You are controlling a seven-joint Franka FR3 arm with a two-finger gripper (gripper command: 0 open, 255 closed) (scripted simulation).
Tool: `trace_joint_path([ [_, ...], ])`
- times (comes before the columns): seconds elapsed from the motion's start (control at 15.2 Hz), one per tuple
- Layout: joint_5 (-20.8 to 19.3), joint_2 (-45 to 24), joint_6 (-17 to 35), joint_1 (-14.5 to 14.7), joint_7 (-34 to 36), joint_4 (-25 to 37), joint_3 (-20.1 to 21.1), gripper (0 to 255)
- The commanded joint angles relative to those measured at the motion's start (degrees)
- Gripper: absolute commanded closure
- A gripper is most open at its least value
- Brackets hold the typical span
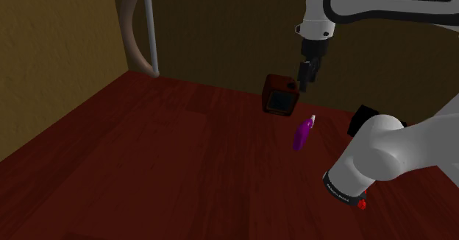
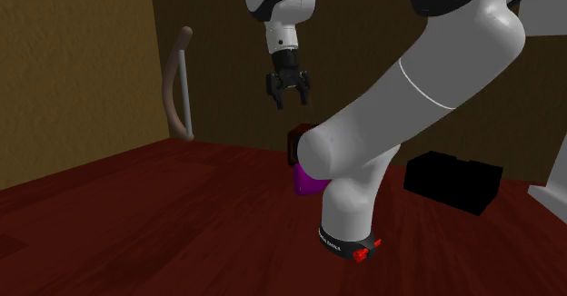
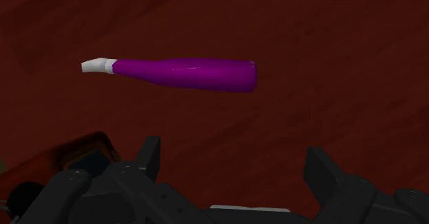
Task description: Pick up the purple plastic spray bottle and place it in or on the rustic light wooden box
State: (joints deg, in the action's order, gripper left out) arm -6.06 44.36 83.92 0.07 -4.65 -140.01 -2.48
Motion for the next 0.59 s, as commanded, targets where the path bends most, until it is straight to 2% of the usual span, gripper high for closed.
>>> trace_joint_path([
  [0.0,0.0,0.0,0.0,0.0,0.0,0.0,0.0,0],
  [0.53,2.13,-4.5,12.65,-15.79,34.12,-10.08,1.67,0],
])
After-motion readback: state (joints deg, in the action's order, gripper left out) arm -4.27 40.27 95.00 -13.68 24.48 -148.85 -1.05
